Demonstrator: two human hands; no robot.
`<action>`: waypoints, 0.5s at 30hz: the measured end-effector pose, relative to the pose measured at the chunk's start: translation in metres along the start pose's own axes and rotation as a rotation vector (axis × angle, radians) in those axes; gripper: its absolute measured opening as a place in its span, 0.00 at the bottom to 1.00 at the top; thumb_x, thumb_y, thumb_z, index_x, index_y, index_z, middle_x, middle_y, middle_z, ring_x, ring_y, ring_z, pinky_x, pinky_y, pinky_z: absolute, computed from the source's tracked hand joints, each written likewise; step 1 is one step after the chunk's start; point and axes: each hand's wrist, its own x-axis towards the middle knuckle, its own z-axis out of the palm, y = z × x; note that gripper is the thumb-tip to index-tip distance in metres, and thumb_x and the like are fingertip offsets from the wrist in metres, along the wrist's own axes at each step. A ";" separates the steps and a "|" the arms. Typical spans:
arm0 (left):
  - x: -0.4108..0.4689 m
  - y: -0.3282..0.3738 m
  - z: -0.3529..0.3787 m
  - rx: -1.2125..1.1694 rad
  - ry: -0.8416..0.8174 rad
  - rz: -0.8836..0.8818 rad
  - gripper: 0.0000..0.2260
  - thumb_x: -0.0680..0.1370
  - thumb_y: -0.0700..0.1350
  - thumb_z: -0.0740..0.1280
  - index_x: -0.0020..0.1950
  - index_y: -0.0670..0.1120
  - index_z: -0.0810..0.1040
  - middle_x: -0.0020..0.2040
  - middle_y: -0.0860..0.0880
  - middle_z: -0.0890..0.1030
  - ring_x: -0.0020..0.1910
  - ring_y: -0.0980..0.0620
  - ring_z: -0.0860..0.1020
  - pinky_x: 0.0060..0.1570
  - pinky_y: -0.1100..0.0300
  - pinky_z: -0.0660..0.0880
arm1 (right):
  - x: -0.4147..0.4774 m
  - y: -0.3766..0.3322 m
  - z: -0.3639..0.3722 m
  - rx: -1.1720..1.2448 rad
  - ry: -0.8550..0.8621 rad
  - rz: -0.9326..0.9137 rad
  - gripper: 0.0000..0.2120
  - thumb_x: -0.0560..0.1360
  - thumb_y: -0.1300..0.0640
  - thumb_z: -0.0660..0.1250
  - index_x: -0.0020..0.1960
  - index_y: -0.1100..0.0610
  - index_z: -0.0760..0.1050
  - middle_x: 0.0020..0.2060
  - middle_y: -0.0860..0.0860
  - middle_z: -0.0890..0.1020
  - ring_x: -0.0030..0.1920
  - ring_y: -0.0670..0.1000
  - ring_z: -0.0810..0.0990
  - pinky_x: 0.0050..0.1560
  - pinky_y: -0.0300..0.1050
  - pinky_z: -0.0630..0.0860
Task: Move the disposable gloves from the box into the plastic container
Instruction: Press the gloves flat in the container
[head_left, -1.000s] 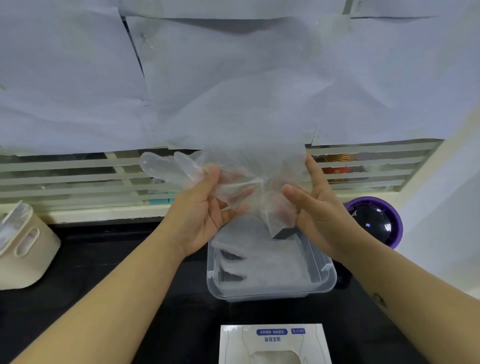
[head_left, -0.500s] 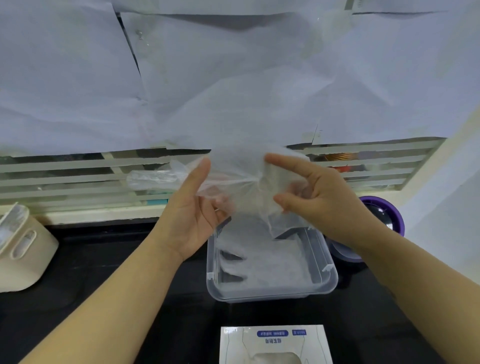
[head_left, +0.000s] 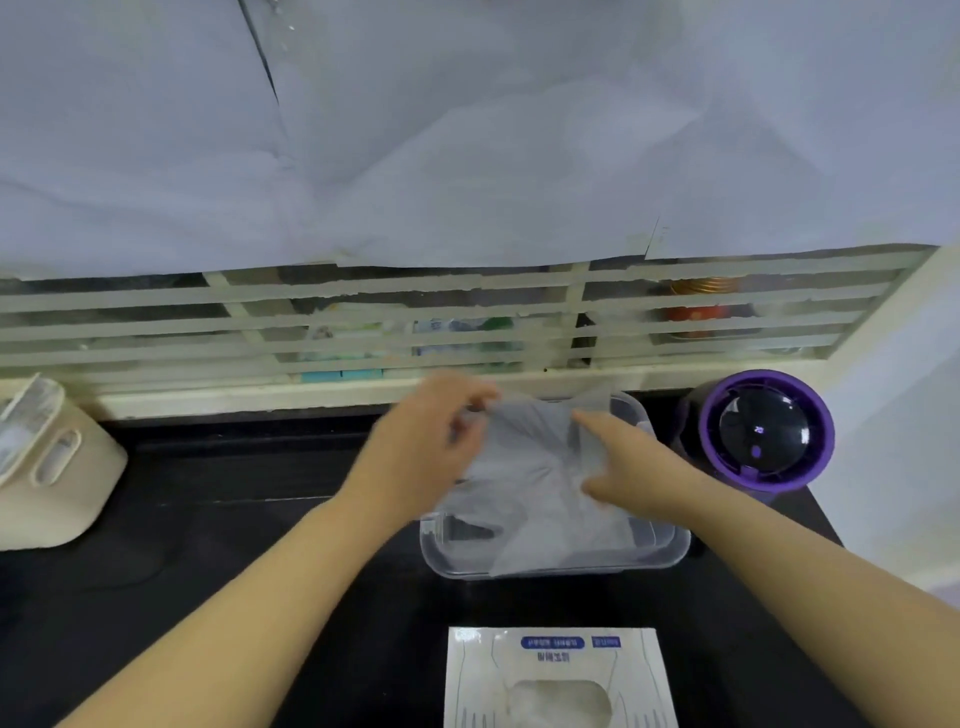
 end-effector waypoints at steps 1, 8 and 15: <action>0.007 0.003 0.010 0.149 -0.200 0.090 0.14 0.81 0.46 0.61 0.66 0.56 0.73 0.58 0.59 0.73 0.52 0.62 0.75 0.49 0.68 0.71 | 0.004 0.003 0.004 -0.035 -0.012 0.013 0.35 0.75 0.62 0.66 0.77 0.52 0.53 0.72 0.47 0.64 0.61 0.49 0.73 0.50 0.31 0.67; 0.034 -0.009 0.073 0.502 -0.757 0.059 0.19 0.81 0.45 0.61 0.72 0.54 0.70 0.73 0.48 0.66 0.69 0.45 0.68 0.64 0.50 0.68 | 0.021 0.015 0.023 -0.243 -0.066 0.044 0.35 0.75 0.67 0.64 0.78 0.57 0.53 0.76 0.53 0.59 0.70 0.54 0.67 0.65 0.42 0.67; 0.039 -0.017 0.098 0.487 -0.910 -0.050 0.19 0.82 0.45 0.60 0.74 0.54 0.67 0.75 0.48 0.63 0.66 0.45 0.71 0.52 0.57 0.67 | 0.023 0.017 0.029 -0.502 -0.096 0.050 0.26 0.76 0.61 0.66 0.72 0.57 0.62 0.70 0.59 0.64 0.63 0.59 0.73 0.59 0.50 0.74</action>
